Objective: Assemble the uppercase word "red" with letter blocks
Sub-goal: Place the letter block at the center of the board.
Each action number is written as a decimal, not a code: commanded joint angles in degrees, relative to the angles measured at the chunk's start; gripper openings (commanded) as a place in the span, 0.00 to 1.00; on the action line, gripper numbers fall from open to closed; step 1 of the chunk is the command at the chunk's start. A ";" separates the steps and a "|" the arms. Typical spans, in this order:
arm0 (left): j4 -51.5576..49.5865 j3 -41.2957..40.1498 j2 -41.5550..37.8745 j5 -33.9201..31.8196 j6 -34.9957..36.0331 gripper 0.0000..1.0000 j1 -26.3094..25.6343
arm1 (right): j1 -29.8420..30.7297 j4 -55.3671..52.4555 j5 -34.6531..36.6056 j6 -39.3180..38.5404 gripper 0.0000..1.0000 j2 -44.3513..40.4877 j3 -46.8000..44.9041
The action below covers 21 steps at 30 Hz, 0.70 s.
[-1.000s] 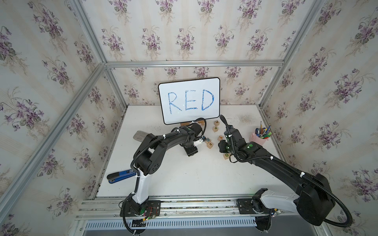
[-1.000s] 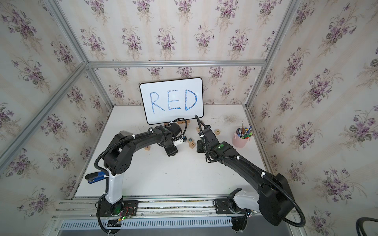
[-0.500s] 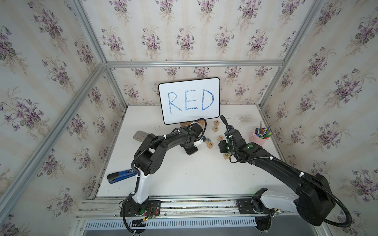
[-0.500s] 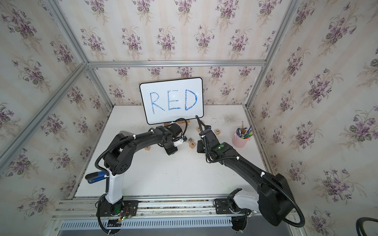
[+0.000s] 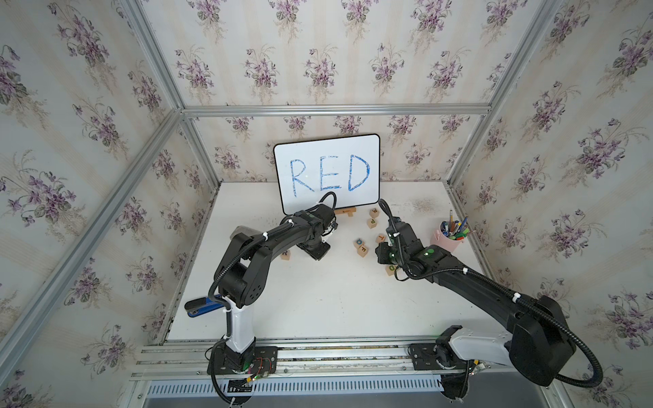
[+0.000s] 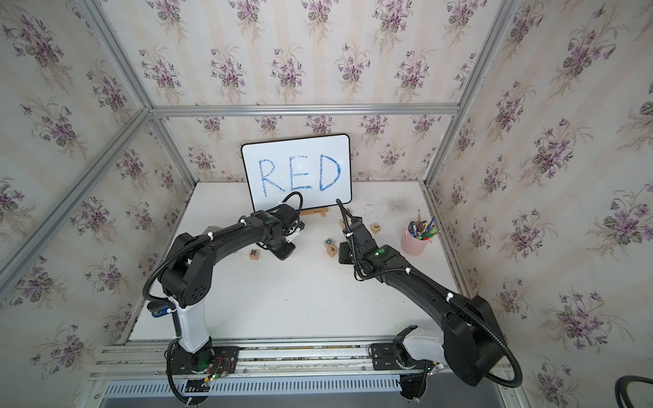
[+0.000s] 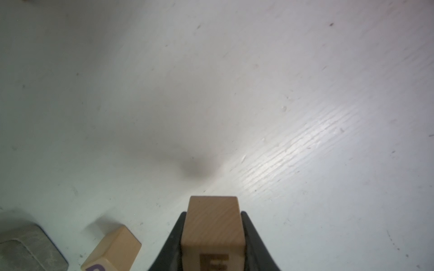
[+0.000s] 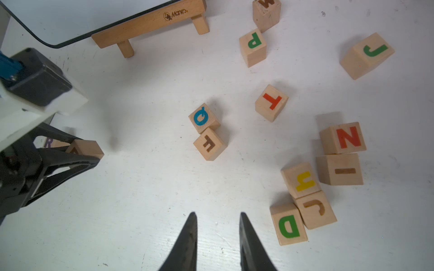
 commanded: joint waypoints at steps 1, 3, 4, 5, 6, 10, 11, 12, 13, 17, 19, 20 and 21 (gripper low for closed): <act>-2.80 -1.29 -1.09 4.09 -7.09 0.23 2.10 | -0.01 1.80 -0.64 0.62 0.27 0.25 0.27; -2.90 -2.08 -1.39 4.90 -9.75 0.23 3.70 | -0.05 2.20 -0.97 0.79 0.27 0.24 0.08; -2.94 -2.37 -1.49 5.64 -10.89 0.24 4.42 | 0.04 2.28 -1.12 0.79 0.27 0.32 0.07; -2.91 -2.73 -1.58 5.25 -12.01 0.24 4.98 | 0.01 2.30 -1.34 0.87 0.27 0.41 0.07; -2.82 -2.95 -1.67 4.82 -12.42 0.25 5.26 | 0.01 2.30 -1.39 0.88 0.27 0.57 0.16; -2.62 -3.09 -0.86 3.46 -13.54 0.27 6.08 | 0.03 2.21 -1.54 0.86 0.27 0.95 0.50; -2.59 -2.97 -0.41 3.41 -13.78 0.27 6.39 | 0.03 2.29 -1.64 0.92 0.27 1.03 0.51; -2.62 -2.81 0.06 3.32 -13.99 0.27 6.73 | 0.04 2.30 -1.64 0.87 0.27 1.12 0.51; -2.57 -2.66 0.62 3.27 -14.09 0.27 6.97 | 0.04 2.25 -1.73 0.95 0.27 1.25 0.51; -2.44 -2.37 1.95 2.63 -14.87 0.28 7.73 | 0.03 2.16 -1.77 1.01 0.27 1.47 0.44; -2.31 -1.93 2.74 2.62 -15.01 0.28 7.95 | 0.03 2.21 -1.78 1.10 0.27 1.55 0.43; -2.37 -1.66 3.09 2.27 -15.09 0.28 8.07 | 0.03 2.19 -1.76 1.12 0.27 1.56 0.42; -2.30 -1.47 3.37 2.34 -15.13 0.28 8.22 | 0.02 2.16 -1.73 1.09 0.27 1.56 0.42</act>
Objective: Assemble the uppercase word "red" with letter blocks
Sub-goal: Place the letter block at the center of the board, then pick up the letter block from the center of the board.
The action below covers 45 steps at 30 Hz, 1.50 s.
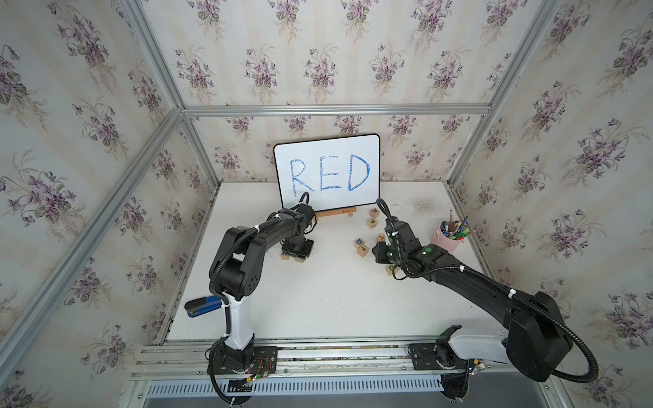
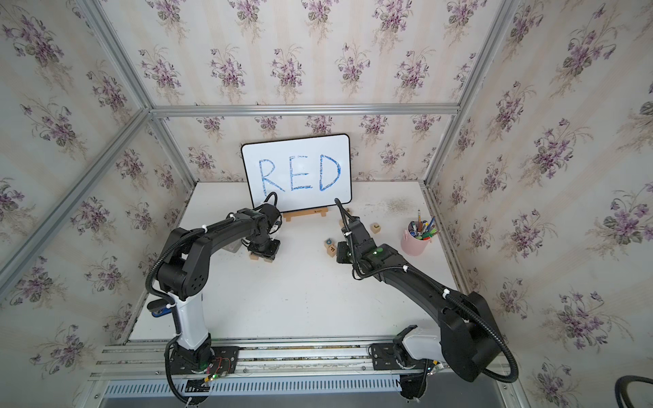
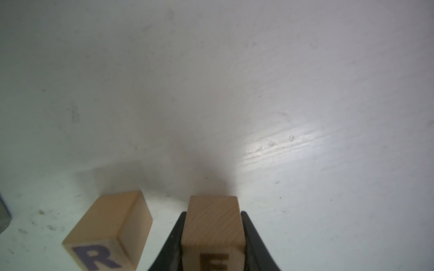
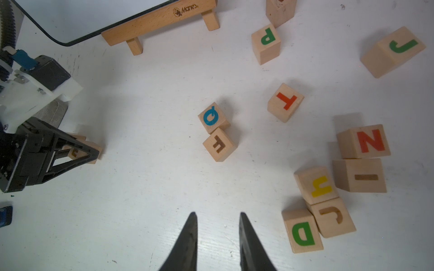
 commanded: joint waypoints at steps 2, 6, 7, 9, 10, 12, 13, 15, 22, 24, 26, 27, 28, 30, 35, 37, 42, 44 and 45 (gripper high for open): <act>-0.22 0.85 1.06 -0.54 -1.50 0.28 0.46 | 0.00 0.68 0.34 0.87 0.27 0.32 0.20; -0.18 0.76 1.57 -0.45 -1.79 0.30 0.48 | 0.00 0.68 0.31 0.89 0.27 0.34 0.03; -0.18 0.76 1.61 -0.61 -1.83 0.32 0.48 | 0.05 0.60 0.34 0.85 0.27 0.35 -0.06; -0.18 0.72 1.67 -0.81 -1.90 0.37 0.57 | 0.04 0.83 0.33 1.02 0.28 0.34 -0.32; -0.25 0.76 1.64 -0.76 -1.88 0.41 0.57 | 0.02 0.88 0.32 0.98 0.28 0.34 -0.45; -0.26 0.85 1.69 -0.67 -1.88 0.49 0.57 | 0.03 1.16 0.28 1.02 0.29 0.34 -0.67; -0.18 0.85 1.65 -0.54 -1.94 0.53 0.57 | -0.01 1.15 0.29 1.14 0.30 0.34 -0.76; -0.20 0.94 1.43 -0.29 -1.79 0.61 0.57 | 0.04 1.26 0.23 1.19 0.31 0.43 -0.74; -0.19 1.72 -3.60 1.25 -0.66 0.76 -0.32 | 0.01 1.03 1.27 0.98 0.40 -0.01 -0.59; -0.34 2.12 -6.22 1.44 -0.07 0.79 -1.19 | -0.05 0.62 1.68 0.64 0.42 0.15 -0.04; -0.36 2.32 -8.90 1.19 0.88 0.81 -2.29 | -0.11 -0.13 2.16 0.49 0.43 0.42 0.70; -0.40 2.27 -10.46 0.71 1.39 0.81 -2.93 | -0.34 -0.65 2.37 0.52 0.44 0.51 1.13; -0.33 2.21 -11.74 0.56 1.89 0.82 -3.40 | -0.69 -1.00 2.39 0.42 0.44 0.53 1.40; -0.37 2.43 -14.44 0.11 4.08 0.83 -4.92 | -1.69 -1.75 2.20 0.15 0.44 0.52 1.73; -0.58 4.29 -18.61 1.39 14.16 0.89 -9.26 | -7.12 -5.65 -0.64 -1.64 0.43 1.76 3.38; -0.66 5.24 -19.30 2.50 17.99 0.91 -10.38 | -8.55 -7.33 -1.49 -2.44 0.41 2.71 3.97; -0.86 7.16 -19.38 6.86 23.27 0.99 -11.20 | -9.44 -11.83 -0.88 -3.29 0.40 4.86 4.19; -0.87 7.51 -18.91 8.62 24.44 0.99 -11.21 | -9.51 -12.22 -1.73 -3.14 0.41 5.10 3.28; -0.88 7.53 -18.56 9.41 24.98 0.99 -11.29 | -9.50 -12.32 -2.04 -2.79 0.42 5.06 2.75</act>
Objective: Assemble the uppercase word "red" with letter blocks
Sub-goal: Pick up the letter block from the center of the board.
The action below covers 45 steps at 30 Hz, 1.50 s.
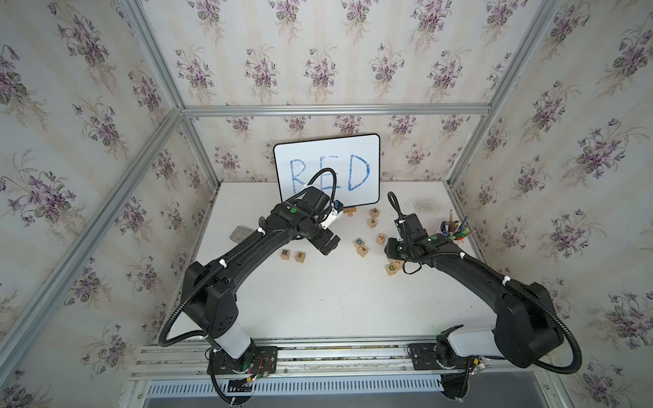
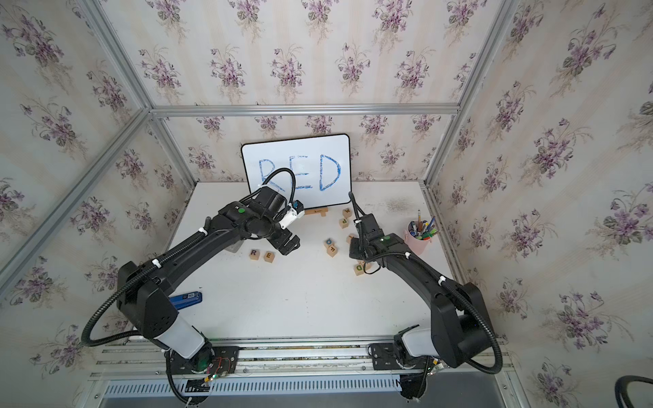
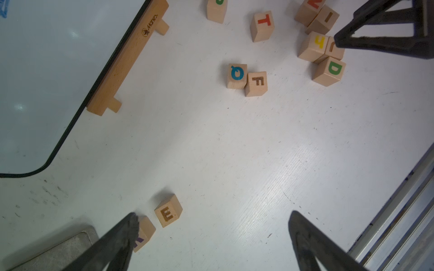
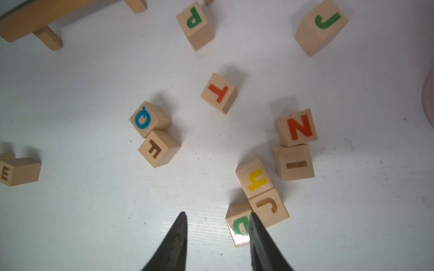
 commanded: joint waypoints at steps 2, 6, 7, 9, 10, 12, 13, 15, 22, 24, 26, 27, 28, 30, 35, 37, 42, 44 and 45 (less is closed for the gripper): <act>-0.59 0.38 1.19 5.55 5.38 0.99 -0.28 | -0.11 -2.82 -1.30 0.78 0.43 -0.15 -1.65; -1.21 0.42 3.26 7.34 7.06 0.99 -0.67 | -0.12 -3.24 -1.81 1.80 0.46 -0.95 -3.45; -1.38 0.47 3.79 7.53 7.33 0.99 -0.81 | -0.08 -3.50 -2.34 1.93 0.47 -0.83 -3.77; -1.66 0.38 4.35 7.69 7.77 0.99 -1.14 | -0.12 -3.72 -2.71 2.13 0.47 -0.39 -4.35; -1.65 0.22 4.56 7.80 7.96 0.99 -1.25 | -0.07 -3.56 -2.96 2.21 0.48 -0.26 -4.69; -1.72 -0.10 4.74 8.04 8.21 0.99 -1.42 | -0.12 -3.22 -3.69 2.23 0.48 0.07 -5.17; -1.70 -0.23 4.83 8.17 8.32 0.99 -1.42 | -0.12 -3.08 -3.94 2.22 0.49 0.33 -5.33; -1.70 -0.40 4.90 8.04 8.50 0.99 -1.51 | -0.12 -3.10 -3.95 2.07 0.50 0.96 -5.32; -1.72 -1.42 4.51 7.59 8.94 0.99 -1.51 | -0.11 -2.27 -3.61 1.05 0.51 4.99 -5.08; -1.63 -1.55 4.35 7.43 8.94 0.99 -1.51 | -0.08 -1.53 -3.67 0.61 0.51 6.08 -5.07; -1.70 -1.64 4.14 7.26 8.85 0.99 -1.56 | -0.06 -0.83 -3.28 0.33 0.51 7.02 -4.94; -1.73 -1.64 4.06 7.20 8.79 0.99 -1.51 | -0.12 -0.65 -3.16 0.07 0.51 7.50 -4.76; -1.61 -1.64 3.97 7.08 8.70 0.99 -1.51 | -0.07 -0.35 -3.03 -0.20 0.51 7.88 -4.57; -1.68 -1.73 3.87 7.00 8.51 0.99 -1.51 | -0.11 0.31 -3.07 -0.77 0.50 8.51 -4.22; -1.74 -1.98 3.49 6.68 8.24 0.99 -1.51 | -0.17 1.24 -3.34 -2.24 0.50 10.56 -2.56; -1.73 -2.29 3.14 6.52 8.10 0.99 -1.51 | -0.05 1.18 -3.75 -2.86 0.48 11.70 -1.77; -1.66 -3.35 2.29 6.02 8.15 0.99 -1.51 | -0.13 1.33 -4.49 -3.74 0.44 13.15 -0.61; -1.68 -3.65 2.07 5.82 8.24 0.99 -1.51 | -0.08 1.16 -4.49 -3.85 0.42 13.46 -0.33; -1.66 -3.81 1.94 5.75 8.24 0.99 -1.51 | -0.11 1.07 -4.57 -3.93 0.41 13.67 -0.33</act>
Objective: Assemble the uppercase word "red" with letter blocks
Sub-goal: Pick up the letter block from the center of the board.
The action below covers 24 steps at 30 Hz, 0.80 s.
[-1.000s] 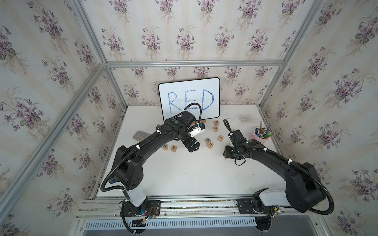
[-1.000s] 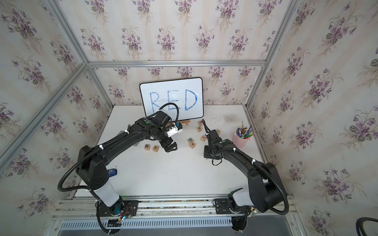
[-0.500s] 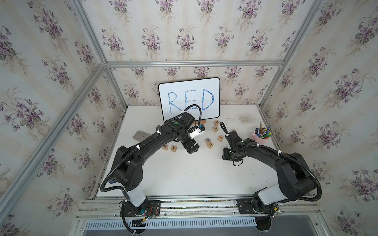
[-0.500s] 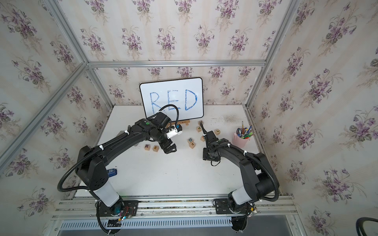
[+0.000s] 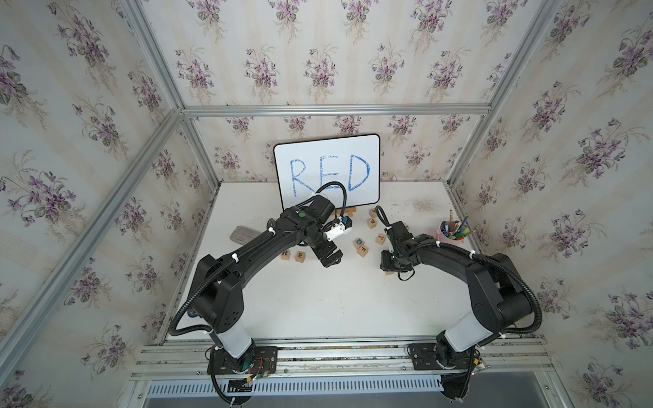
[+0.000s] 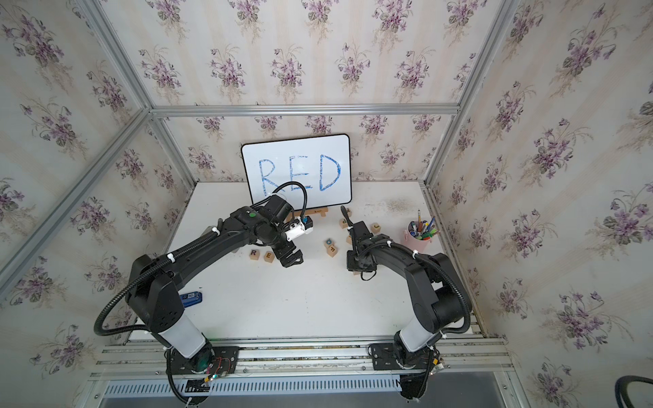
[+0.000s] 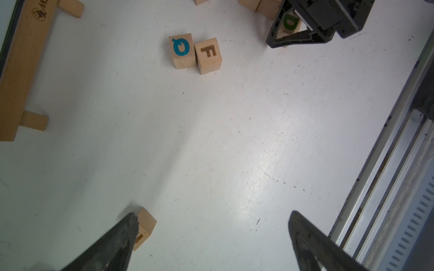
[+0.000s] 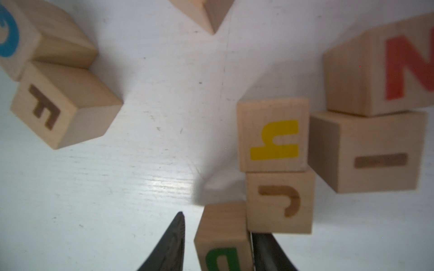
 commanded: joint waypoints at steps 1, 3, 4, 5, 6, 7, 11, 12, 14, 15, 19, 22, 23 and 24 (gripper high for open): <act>-0.70 -0.40 -0.62 -0.23 0.52 0.99 0.06 | 0.01 0.19 -0.11 -0.58 0.41 0.59 0.31; -0.67 -0.49 -0.73 -0.36 0.64 0.99 0.06 | 0.06 0.26 0.00 -0.70 0.38 0.83 0.22; -0.68 -0.42 -0.77 -0.45 0.61 0.99 0.06 | 0.05 0.12 0.02 -0.71 0.38 0.95 0.22; -0.68 -0.40 -0.73 -0.48 0.69 0.99 0.06 | 0.07 0.04 0.16 -0.71 0.38 1.05 0.22; -0.68 -0.40 -0.82 -0.59 0.70 0.99 0.06 | 0.17 0.02 0.33 -0.71 0.38 1.12 0.13; -0.70 -0.32 -0.86 -0.60 0.72 0.99 0.06 | 0.18 0.03 0.46 -0.66 0.38 1.10 0.08; -0.68 -0.32 -1.08 -0.67 0.79 0.99 0.06 | 0.24 0.10 0.90 -0.69 0.36 1.13 -0.16; -0.70 -0.32 -1.19 -0.72 0.79 0.99 0.06 | 0.35 0.19 0.97 -0.62 0.35 1.21 -0.22; -0.70 -0.40 -1.21 -0.85 0.87 0.99 0.06 | 0.35 0.11 0.97 -0.62 0.33 1.48 -0.22; -0.69 -0.45 -1.34 -0.92 0.95 0.99 0.06 | 0.44 0.11 0.98 -0.73 0.30 1.65 -0.14; -0.85 -0.59 -2.19 -1.38 2.01 0.99 0.06 | 0.86 0.15 1.07 -0.75 0.27 1.42 -0.06; -1.06 0.47 -3.46 -5.04 3.48 0.99 0.21 | 1.24 -0.91 1.56 -0.80 0.25 0.44 0.88; -1.11 0.87 -3.98 -5.73 3.87 0.99 0.32 | 1.45 -1.26 1.69 -0.88 0.25 0.00 1.20; -1.25 1.38 -4.66 -6.47 4.32 0.99 0.41 | 1.87 -1.72 1.78 -0.97 0.25 -0.58 1.72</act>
